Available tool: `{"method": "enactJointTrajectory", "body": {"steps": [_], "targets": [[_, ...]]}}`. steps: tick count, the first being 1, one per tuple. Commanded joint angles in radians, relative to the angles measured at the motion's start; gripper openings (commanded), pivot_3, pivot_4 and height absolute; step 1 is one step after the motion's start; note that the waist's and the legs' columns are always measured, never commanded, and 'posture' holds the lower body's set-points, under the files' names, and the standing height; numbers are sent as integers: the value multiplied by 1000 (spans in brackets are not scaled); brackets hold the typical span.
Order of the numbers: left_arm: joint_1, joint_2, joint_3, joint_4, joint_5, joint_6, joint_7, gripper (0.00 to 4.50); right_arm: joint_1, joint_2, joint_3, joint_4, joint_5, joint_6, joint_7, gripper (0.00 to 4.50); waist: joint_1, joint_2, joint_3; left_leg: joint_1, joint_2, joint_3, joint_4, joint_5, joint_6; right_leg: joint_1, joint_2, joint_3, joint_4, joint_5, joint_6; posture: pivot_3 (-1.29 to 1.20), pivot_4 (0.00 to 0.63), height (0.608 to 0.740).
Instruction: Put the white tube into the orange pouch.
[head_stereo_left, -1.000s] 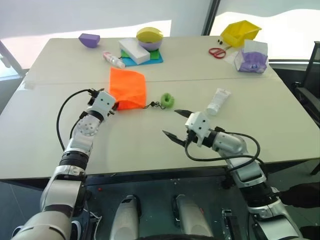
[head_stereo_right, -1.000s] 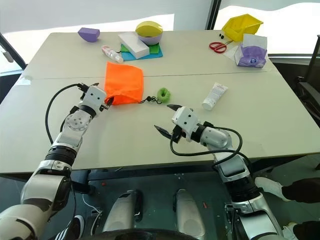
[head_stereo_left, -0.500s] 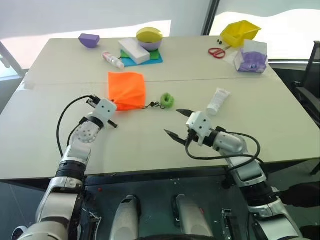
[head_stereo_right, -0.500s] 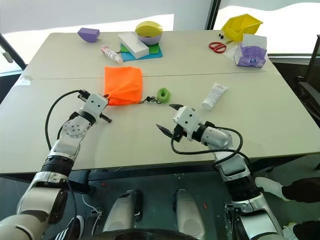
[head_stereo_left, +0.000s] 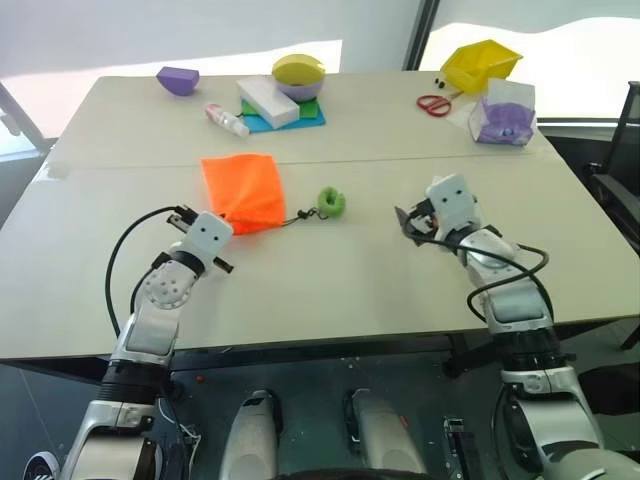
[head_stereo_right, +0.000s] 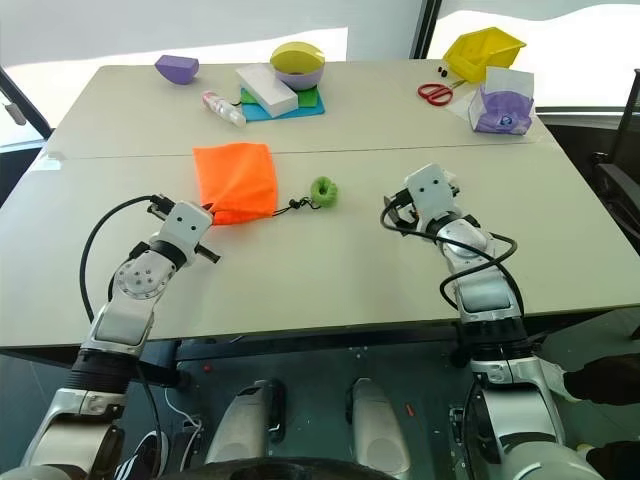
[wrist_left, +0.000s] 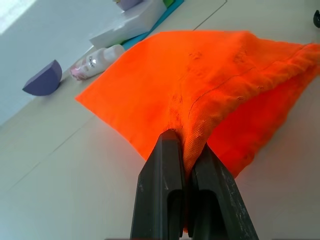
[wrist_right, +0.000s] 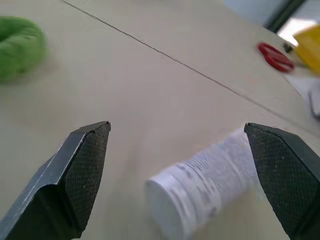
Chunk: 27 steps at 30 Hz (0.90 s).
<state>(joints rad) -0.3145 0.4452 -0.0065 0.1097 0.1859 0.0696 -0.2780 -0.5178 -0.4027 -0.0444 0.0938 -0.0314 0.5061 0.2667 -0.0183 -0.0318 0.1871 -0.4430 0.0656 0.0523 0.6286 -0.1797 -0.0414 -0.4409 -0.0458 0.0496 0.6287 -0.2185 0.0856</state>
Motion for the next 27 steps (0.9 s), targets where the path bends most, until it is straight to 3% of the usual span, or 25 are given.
{"method": "enactJointTrajectory", "body": {"steps": [1,7,12,15,19,27], "targets": [[5,-4,8,-31,5,-3,20,94,-72,72,-100,-63,49,236,-105,4500,-2,0,0,0,0,0,0,0,0,0,0,0,0,0,0,0,150,740],[-2,-12,3,-20,5,-5,28,94,-210,163,-226,-87,142,546,-180,4500,-2,0,0,0,0,0,-1,0,0,-2,0,0,2,0,0,0,150,740],[-12,-26,-4,-7,1,-13,35,94,-300,129,-252,12,125,697,-239,4500,1,0,0,-2,0,0,-1,0,0,-1,0,0,0,0,0,0,150,740],[-7,-36,-10,-10,1,-13,36,94,-331,124,-244,81,106,695,-276,4500,-2,0,0,-2,0,0,-1,0,0,-1,-1,0,-2,0,0,0,150,740],[-4,-41,-12,-16,3,-10,35,94,-387,160,-332,173,154,698,-301,4500,-4,1,0,-2,0,0,-2,0,0,-2,0,0,-1,0,0,0,150,740],[-13,-39,-4,-24,-2,-3,33,94,-389,150,-304,259,142,634,-320,4500,-4,1,0,-2,0,0,-2,0,0,-2,0,0,-1,0,0,0,150,740]]}}
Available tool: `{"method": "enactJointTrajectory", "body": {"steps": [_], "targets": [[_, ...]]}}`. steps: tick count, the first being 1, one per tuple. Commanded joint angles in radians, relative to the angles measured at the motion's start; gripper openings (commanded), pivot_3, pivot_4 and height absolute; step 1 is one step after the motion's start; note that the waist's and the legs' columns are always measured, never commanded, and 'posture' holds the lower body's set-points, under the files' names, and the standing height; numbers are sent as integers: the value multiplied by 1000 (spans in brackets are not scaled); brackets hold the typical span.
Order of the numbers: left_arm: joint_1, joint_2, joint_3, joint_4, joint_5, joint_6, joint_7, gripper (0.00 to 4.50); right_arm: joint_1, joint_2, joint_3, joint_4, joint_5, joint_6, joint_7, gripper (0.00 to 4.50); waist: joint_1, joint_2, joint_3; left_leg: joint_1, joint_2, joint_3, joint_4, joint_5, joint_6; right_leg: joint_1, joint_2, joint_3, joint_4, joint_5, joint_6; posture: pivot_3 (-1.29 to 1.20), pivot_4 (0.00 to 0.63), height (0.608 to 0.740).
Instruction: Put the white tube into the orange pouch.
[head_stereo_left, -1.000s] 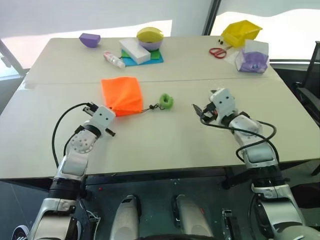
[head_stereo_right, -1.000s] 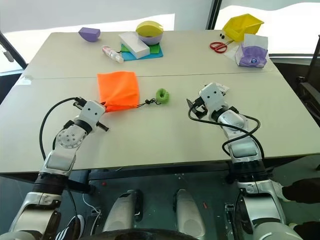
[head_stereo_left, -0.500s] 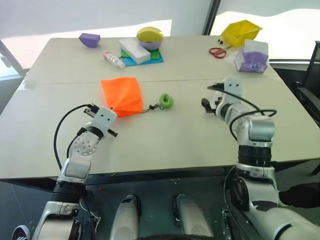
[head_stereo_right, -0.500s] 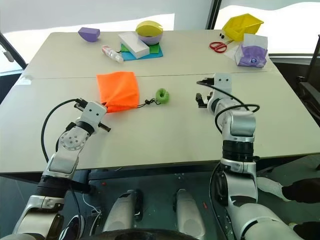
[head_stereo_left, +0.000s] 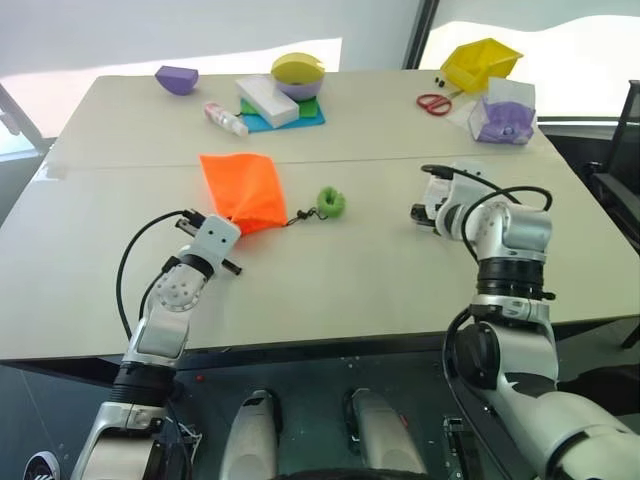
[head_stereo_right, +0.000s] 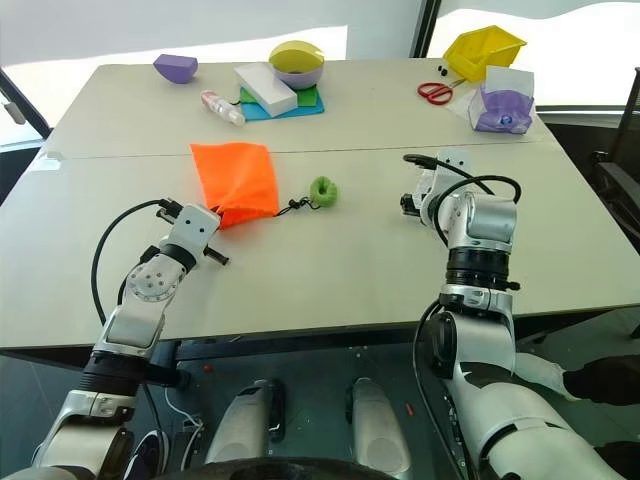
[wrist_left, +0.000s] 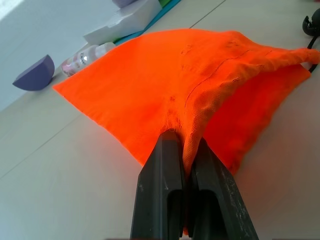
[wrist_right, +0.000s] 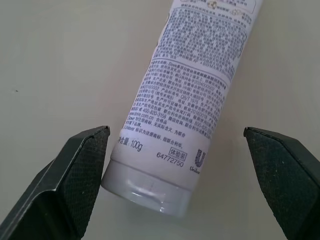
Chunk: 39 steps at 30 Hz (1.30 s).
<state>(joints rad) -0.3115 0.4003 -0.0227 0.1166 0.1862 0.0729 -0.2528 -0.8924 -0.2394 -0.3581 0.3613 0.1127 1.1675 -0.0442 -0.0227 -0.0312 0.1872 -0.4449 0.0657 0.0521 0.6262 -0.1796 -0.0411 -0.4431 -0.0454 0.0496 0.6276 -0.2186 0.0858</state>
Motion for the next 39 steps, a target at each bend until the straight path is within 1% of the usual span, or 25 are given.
{"method": "enactJointTrajectory", "body": {"steps": [1,5,8,10,12,15,17,18,20,22,24,27,29,30,32,34,36,39], "targets": [[-17,7,13,-31,-3,-6,8,94,-11,-13,12,-7,-3,-28,-12,4500,0,0,0,0,0,0,0,0,0,0,0,0,0,0,0,0,150,740],[-16,1,14,-25,-5,-7,13,94,-5,-7,17,1,5,-37,-14,4500,-1,0,0,0,0,0,0,0,0,0,0,0,0,0,0,0,150,740],[-8,-4,8,-28,-4,-8,14,0,-2,-10,26,0,-2,-55,-21,3708,-1,0,0,0,0,0,0,0,0,0,0,0,0,0,0,0,150,740],[-9,-6,6,-28,-3,-7,14,0,5,-14,39,0,-2,-55,-12,2652,-1,0,0,0,0,0,0,0,0,0,0,0,0,0,0,0,150,740],[-12,-6,6,-26,-3,-8,13,0,11,-15,49,-6,2,-55,-4,1762,-2,0,0,0,0,0,0,0,0,0,0,0,0,0,0,0,150,740],[-13,-4,8,-26,-3,-9,14,0,23,-19,60,-31,19,-49,28,1763,-3,0,0,0,0,0,0,0,0,0,0,0,0,0,0,0,150,740],[-12,-4,9,-27,-3,-8,14,0,42,-39,100,-66,25,-65,82,1763,-4,0,0,0,0,0,0,0,0,0,0,0,0,0,0,0,150,740],[-10,-3,9,-31,-2,-7,12,0,56,-50,131,-106,48,-70,144,1763,-6,0,0,0,0,0,-1,0,0,0,0,0,-1,0,0,0,150,740],[-5,-2,12,-39,-5,-3,10,0,111,-107,248,-251,98,-88,315,1763,-10,0,0,0,0,0,-1,0,0,0,0,0,-1,0,0,0,150,740],[-3,1,16,-44,-8,0,8,0,178,-162,310,-410,191,-45,463,1763,-17,0,0,0,0,0,-3,0,0,0,0,0,-2,-1,1,0,150,740],[-1,4,19,-47,-10,1,5,0,255,-250,391,-558,245,-39,589,1763,-20,0,0,0,0,-1,-4,0,0,-1,0,0,-2,-2,3,0,150,740],[-1,8,22,-47,-11,2,0,0,342,-339,494,-706,300,-61,716,1763,-20,0,0,0,0,-1,-7,0,0,-1,0,-1,-2,-4,5,0,150,740],[-2,11,25,-51,-14,6,-4,0,367,-352,579,-748,295,-89,747,1763,-23,0,0,1,0,-1,-7,0,0,-1,0,-1,-2,-4,5,0,150,740],[-3,13,27,-51,-15,8,-5,0,368,-348,619,-752,281,-105,750,1763,-25,0,0,1,0,-1,-7,0,0,-1,0,0,-2,-4,4,0,150,740],[-4,15,30,-54,-17,11,-7,0,360,-301,684,-737,277,-107,747,1763,-25,0,0,2,0,-1,-7,0,0,-1,0,0,-3,-3,3,0,150,740],[-2,16,33,-58,-19,16,-7,0,334,-256,770,-680,209,-164,714,1763,-25,0,0,2,0,-1,-7,0,0,-1,0,0,-2,-2,2,0,150,740],[6,21,34,-76,-19,25,-10,0,302,-157,774,-589,200,-168,673,1763,-27,-1,0,2,0,-1,-7,0,0,-1,0,0,-3,-1,1,0,150,740],[22,34,43,-117,-24,50,-17,0,247,-43,758,-485,190,-190,637,1763,-29,-1,0,2,0,-1,-7,0,0,-1,0,0,-4,1,-2,0,150,740]]}}
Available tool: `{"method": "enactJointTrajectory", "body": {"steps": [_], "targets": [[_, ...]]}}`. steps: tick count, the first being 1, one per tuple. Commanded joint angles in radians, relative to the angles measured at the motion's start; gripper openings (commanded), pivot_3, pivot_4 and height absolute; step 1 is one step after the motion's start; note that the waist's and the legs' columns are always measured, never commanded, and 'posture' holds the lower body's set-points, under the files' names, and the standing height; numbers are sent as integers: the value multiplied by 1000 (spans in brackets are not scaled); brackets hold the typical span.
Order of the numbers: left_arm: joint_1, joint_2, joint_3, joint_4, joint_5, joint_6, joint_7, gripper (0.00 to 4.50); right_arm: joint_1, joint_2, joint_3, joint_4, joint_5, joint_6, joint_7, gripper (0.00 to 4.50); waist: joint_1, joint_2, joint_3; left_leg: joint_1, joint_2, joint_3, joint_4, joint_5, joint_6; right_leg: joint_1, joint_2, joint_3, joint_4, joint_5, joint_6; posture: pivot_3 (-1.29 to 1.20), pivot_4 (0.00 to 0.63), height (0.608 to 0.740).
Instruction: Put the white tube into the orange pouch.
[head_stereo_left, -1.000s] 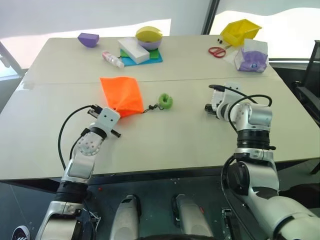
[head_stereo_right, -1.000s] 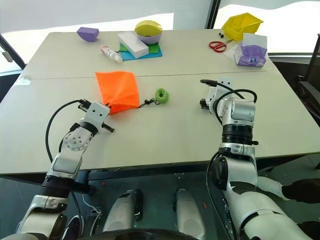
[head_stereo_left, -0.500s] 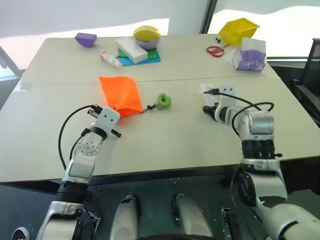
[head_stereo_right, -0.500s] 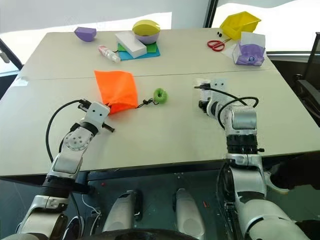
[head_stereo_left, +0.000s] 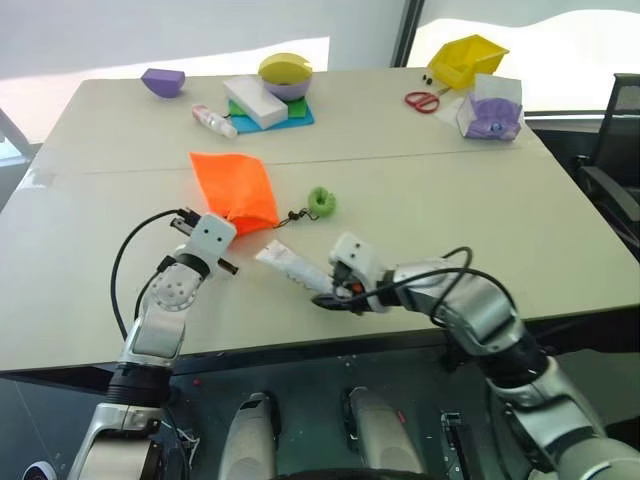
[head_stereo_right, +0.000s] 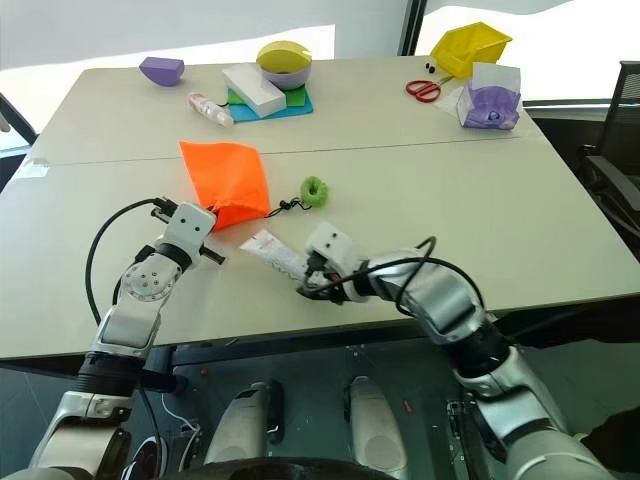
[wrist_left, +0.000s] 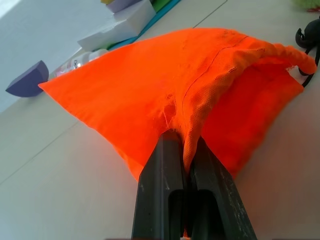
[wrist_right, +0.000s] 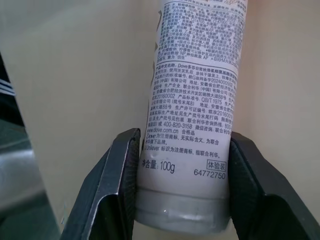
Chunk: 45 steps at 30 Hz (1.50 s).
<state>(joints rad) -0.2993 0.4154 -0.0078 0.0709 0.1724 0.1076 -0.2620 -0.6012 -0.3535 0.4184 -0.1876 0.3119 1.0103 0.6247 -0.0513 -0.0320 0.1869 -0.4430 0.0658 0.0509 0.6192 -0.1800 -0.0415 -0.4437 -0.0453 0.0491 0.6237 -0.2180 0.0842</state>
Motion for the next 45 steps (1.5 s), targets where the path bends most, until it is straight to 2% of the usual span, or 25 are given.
{"method": "enactJointTrajectory", "body": {"steps": [1,4,11,21,24,28,45], "targets": [[15,22,33,-84,-13,29,-9,0,-57,94,-23,88,-13,-39,-37,1763,0,0,0,0,0,0,0,0,0,0,0,0,0,0,0,0,150,740],[19,31,43,-129,-26,76,-20,0,-76,107,15,129,-55,-82,-32,1763,8,0,0,-1,0,0,0,0,0,0,0,0,0,0,0,0,150,740],[29,30,25,-189,-22,123,-41,0,-143,252,-76,283,-76,-120,-129,1763,4,-1,0,-1,0,1,-1,0,0,0,0,-1,-3,0,1,0,150,740],[49,23,14,-203,-19,141,-48,0,-198,336,-99,398,-121,-156,-182,1763,5,-1,0,-1,0,1,-4,0,0,0,0,-1,-3,0,1,0,150,740],[55,21,7,-213,-21,142,-56,0,-216,353,-69,430,-151,-182,-179,1763,5,-1,0,-1,0,1,-4,0,0,0,0,-1,-3,0,1,0,150,740],[70,21,-1,-238,-15,152,-63,0,-265,402,-113,525,-172,-228,-227,1763,3,-1,0,-1,0,1,-4,0,0,-1,0,-1,-3,0,1,0,150,740],[89,23,-26,-270,-1,155,-69,0,-420,512,-156,835,-221,-379,-217,1763,-18,-1,0,-1,0,0,-5,0,0,-1,0,-1,-3,0,1,0,150,740]]}}
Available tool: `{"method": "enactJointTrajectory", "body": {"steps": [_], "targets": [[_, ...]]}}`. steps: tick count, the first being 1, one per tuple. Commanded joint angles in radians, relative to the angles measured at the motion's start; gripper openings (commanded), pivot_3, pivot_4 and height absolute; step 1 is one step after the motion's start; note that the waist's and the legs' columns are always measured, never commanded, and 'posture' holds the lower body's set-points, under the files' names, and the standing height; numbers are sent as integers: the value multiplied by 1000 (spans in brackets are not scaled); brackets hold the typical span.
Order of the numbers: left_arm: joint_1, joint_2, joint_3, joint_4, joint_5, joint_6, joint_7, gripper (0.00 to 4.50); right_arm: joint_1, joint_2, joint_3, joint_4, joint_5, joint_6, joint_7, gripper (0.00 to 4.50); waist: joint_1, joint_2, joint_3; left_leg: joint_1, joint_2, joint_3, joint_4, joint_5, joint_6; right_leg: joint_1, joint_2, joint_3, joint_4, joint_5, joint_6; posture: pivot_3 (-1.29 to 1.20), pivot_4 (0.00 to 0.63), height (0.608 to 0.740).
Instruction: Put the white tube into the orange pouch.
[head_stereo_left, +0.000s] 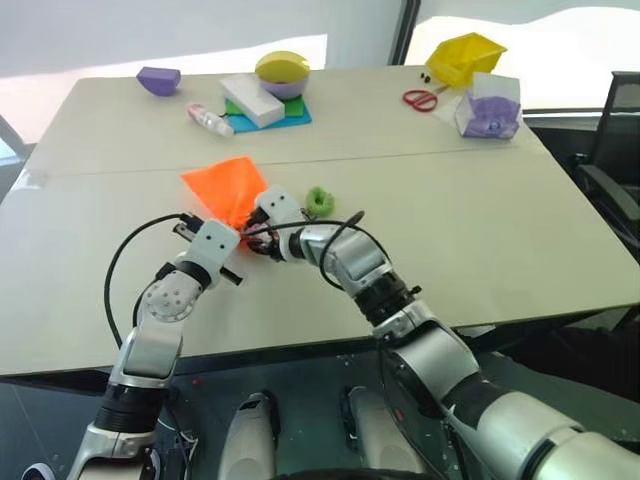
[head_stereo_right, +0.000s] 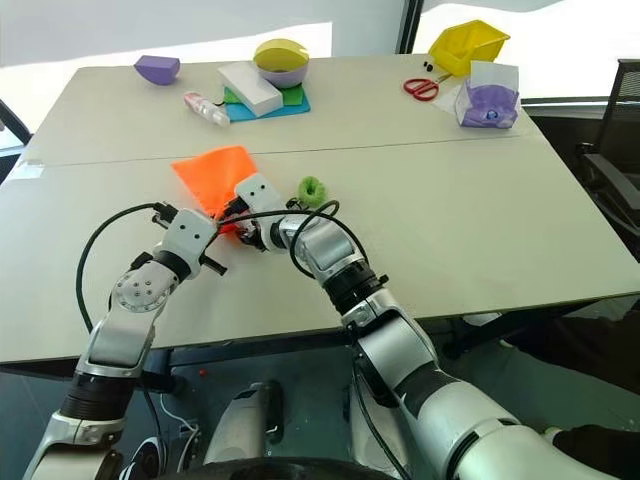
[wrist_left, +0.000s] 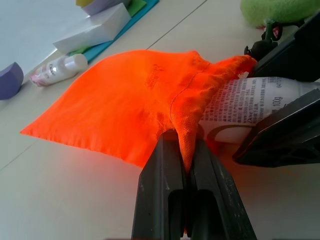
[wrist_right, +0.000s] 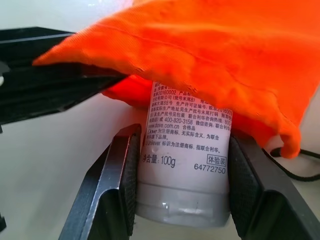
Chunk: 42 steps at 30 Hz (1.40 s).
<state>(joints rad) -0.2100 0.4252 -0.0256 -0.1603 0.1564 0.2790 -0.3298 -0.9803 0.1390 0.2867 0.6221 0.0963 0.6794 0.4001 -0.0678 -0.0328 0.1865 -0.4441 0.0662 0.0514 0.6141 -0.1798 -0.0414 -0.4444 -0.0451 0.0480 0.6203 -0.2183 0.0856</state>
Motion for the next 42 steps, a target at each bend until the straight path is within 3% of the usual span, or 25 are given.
{"method": "enactJointTrajectory", "body": {"steps": [1,14,25,31,38,42], "targets": [[1,12,-5,-39,14,-17,-1,0,-54,28,-36,53,-3,-71,3,1763,-2,0,0,0,0,0,0,0,0,0,0,0,0,0,0,0,150,740],[41,4,-4,-83,-1,-1,-23,0,-166,111,-153,289,22,-241,-12,1763,-3,0,0,0,0,0,-1,0,0,0,0,0,0,0,0,0,150,740],[42,-1,-3,-82,3,0,-18,0,-104,138,-101,257,-5,-289,102,1763,-2,0,0,-1,0,0,-1,0,0,-1,0,0,0,0,1,0,150,740],[46,-5,-3,-80,5,-3,-15,0,-88,136,-102,207,-9,-233,122,4482,-2,0,0,0,0,0,-1,0,0,-1,0,0,0,-1,1,0,150,740],[56,-1,4,-78,3,-7,-14,0,98,-2,63,-167,-27,-57,295,4482,0,0,0,-1,0,0,-1,0,0,-1,0,0,0,-1,1,0,150,740],[63,2,5,-75,3,-12,-12,0,184,-64,100,-351,-24,24,317,4482,0,0,0,-1,0,0,0,0,0,0,-1,0,0,-1,1,0,150,740]]}}
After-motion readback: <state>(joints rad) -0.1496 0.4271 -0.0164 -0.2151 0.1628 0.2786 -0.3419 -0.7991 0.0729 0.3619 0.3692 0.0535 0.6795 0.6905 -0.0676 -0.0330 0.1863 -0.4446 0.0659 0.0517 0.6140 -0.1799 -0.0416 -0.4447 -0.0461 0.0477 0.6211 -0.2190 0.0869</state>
